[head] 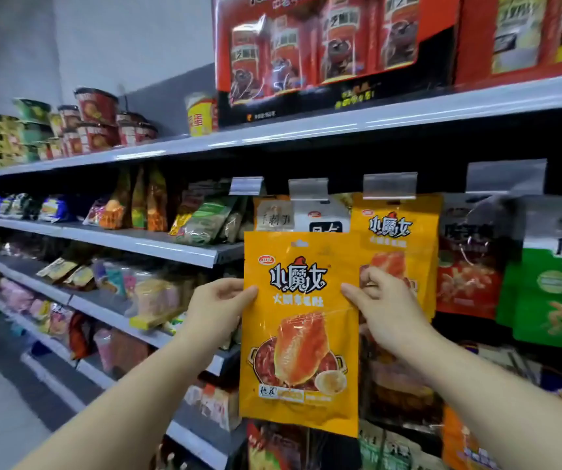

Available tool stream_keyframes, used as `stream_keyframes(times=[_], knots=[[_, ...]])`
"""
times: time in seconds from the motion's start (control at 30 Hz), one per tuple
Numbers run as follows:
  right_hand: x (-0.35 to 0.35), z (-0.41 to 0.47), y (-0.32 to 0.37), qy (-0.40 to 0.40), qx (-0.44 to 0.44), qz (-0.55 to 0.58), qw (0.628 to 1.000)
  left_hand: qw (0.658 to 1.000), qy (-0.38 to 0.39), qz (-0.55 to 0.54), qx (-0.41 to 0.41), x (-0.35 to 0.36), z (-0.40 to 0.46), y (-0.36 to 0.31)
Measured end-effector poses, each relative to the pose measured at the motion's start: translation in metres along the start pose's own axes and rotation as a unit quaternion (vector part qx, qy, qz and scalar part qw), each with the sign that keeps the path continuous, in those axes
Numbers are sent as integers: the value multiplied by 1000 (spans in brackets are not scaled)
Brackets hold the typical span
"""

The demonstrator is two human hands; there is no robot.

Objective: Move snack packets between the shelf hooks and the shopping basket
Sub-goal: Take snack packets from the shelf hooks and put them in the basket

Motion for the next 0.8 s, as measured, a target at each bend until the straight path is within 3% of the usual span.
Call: stream_keyframes(times=[0.4, 0.8], knots=[[-113, 49, -44, -98, 32, -68, 992, 997, 71, 10, -21, 144, 67, -57], [-138, 107, -45, -130, -48, -119, 983, 995, 42, -73, 45, 182, 110, -93]])
Point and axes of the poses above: each hand's wrist, its own z-axis towards the middle knuckle, its own x-axis out of the palm, y = z × x, the point moved 3 cm from there along z, towards the middle knuckle, and after that the axes turned 10 degrees about -x, right-handed, at the moved point
